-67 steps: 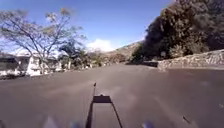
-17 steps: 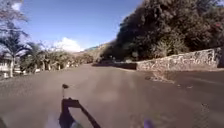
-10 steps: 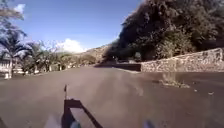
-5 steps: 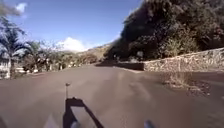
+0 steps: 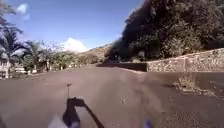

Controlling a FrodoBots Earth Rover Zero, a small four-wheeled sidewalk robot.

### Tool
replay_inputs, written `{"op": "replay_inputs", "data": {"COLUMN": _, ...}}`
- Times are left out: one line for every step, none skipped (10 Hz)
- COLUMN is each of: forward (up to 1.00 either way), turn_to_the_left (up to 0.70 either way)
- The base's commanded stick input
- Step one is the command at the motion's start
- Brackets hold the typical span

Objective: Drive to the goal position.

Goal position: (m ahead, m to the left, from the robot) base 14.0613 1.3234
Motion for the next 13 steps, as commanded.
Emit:
{"op": "replay_inputs", "data": {"forward": 0.70, "turn_to_the_left": -0.35}}
{"op": "replay_inputs", "data": {"forward": 0.70, "turn_to_the_left": 0.00}}
{"op": "replay_inputs", "data": {"forward": 0.70, "turn_to_the_left": 0.00}}
{"op": "replay_inputs", "data": {"forward": 0.70, "turn_to_the_left": 0.00}}
{"op": "replay_inputs", "data": {"forward": 0.70, "turn_to_the_left": 0.00}}
{"op": "replay_inputs", "data": {"forward": 0.70, "turn_to_the_left": 0.00}}
{"op": "replay_inputs", "data": {"forward": 0.70, "turn_to_the_left": 0.00}}
{"op": "replay_inputs", "data": {"forward": 0.70, "turn_to_the_left": 0.00}}
{"op": "replay_inputs", "data": {"forward": 0.70, "turn_to_the_left": 0.00}}
{"op": "replay_inputs", "data": {"forward": 0.70, "turn_to_the_left": 0.00}}
{"op": "replay_inputs", "data": {"forward": 0.70, "turn_to_the_left": 0.00}}
{"op": "replay_inputs", "data": {"forward": 0.70, "turn_to_the_left": 0.00}}
{"op": "replay_inputs", "data": {"forward": 0.70, "turn_to_the_left": 0.00}}
